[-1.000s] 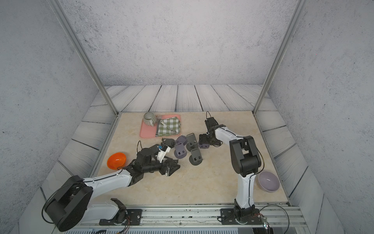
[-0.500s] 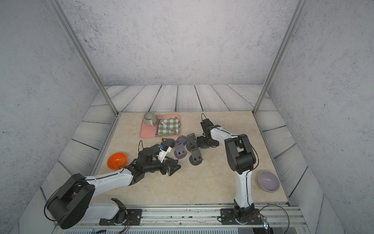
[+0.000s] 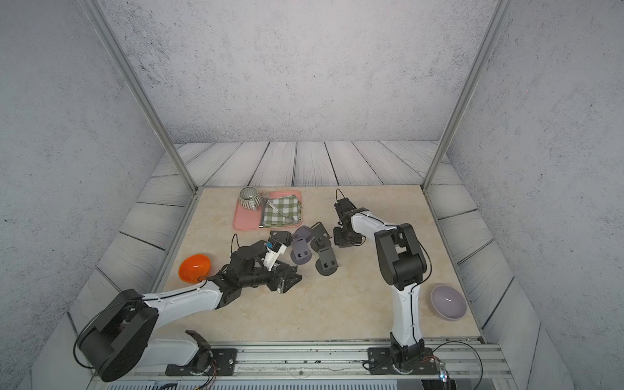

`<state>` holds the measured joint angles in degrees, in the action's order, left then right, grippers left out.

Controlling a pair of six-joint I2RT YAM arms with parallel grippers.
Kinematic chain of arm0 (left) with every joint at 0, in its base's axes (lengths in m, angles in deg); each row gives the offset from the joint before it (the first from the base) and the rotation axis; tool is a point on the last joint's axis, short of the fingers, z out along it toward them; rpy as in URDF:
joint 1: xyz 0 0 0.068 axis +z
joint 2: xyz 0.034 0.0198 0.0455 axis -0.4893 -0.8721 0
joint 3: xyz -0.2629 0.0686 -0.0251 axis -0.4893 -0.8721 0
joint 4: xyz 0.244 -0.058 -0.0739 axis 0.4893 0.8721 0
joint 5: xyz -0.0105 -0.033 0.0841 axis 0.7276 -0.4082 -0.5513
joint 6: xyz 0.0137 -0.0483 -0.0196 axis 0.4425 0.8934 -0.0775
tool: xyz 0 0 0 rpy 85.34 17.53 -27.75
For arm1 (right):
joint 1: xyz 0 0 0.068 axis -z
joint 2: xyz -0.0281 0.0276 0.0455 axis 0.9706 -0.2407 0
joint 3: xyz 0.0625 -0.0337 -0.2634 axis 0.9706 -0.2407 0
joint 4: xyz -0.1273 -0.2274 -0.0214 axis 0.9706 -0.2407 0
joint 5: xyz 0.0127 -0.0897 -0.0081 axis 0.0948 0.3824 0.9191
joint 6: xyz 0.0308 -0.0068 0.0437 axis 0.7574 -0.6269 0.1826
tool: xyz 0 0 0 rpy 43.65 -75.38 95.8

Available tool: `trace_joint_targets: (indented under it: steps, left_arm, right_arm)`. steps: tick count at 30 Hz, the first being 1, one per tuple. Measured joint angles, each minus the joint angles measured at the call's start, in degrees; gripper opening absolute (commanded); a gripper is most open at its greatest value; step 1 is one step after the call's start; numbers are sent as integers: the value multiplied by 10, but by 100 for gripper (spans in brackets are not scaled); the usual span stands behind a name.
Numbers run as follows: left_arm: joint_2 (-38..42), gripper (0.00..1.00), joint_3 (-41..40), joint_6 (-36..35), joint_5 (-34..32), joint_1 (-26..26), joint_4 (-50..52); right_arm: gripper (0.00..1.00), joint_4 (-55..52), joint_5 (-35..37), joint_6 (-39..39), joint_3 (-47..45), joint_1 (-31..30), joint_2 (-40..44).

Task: Open the phone stand
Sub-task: Pick up the phone stand at the center of the board.

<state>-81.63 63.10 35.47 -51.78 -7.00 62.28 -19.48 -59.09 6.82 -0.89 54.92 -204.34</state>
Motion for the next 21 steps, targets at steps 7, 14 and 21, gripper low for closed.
trace_joint_targets:
  steps: [7, 14, 21]
  left_arm:
    - [-3, 98, 1, 0, 0, -2, 0]
    - [-10, 98, 3, 0, 0, -2, 0]
    - [-14, 99, 7, 0, 0, -3, 0]
  right_arm:
    - [75, 0, 0, -5, -2, 0, 0]
    - [71, -10, 3, -7, -2, 0, 1]
    - [73, -19, 9, -10, -2, 0, 2]
